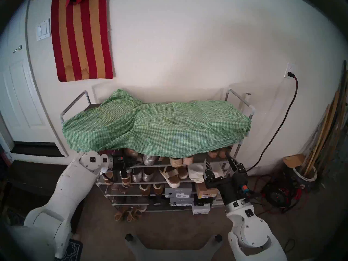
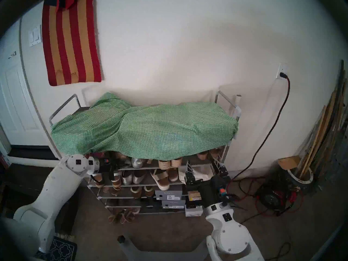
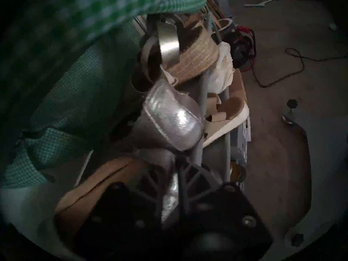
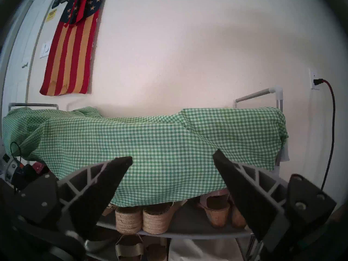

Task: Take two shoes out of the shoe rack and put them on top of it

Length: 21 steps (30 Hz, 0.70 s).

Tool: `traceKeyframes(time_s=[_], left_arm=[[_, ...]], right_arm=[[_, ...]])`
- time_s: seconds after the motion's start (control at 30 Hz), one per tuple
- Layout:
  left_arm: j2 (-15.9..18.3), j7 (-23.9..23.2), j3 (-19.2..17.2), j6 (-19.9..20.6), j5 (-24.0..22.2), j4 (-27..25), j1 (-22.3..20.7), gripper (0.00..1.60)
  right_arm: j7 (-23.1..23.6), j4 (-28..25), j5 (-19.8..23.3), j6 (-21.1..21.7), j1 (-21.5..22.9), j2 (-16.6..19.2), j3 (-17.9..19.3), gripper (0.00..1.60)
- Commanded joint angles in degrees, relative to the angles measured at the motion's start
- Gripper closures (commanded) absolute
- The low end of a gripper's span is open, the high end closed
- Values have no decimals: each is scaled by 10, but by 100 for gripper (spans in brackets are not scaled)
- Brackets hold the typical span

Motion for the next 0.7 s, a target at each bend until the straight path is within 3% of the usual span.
traceKeyframes(time_s=[0.0,0.17,0.3,0.67], left_arm=[[-14,-17,10,-8,-14,3,24,160],[-12,-2,-1,-32,-33,-19,45,160],[-4,-5,-15,-44,-58,-65,72,160],[-4,-3,-22,-41,-59,-79,83,160]], right_arm=[[0,-1,-1,0,1,0,0,0],[0,0,-1,0,1,0,0,0],[0,0,-1,0,1,0,0,0],[0,0,-1,0,1,0,0,0]])
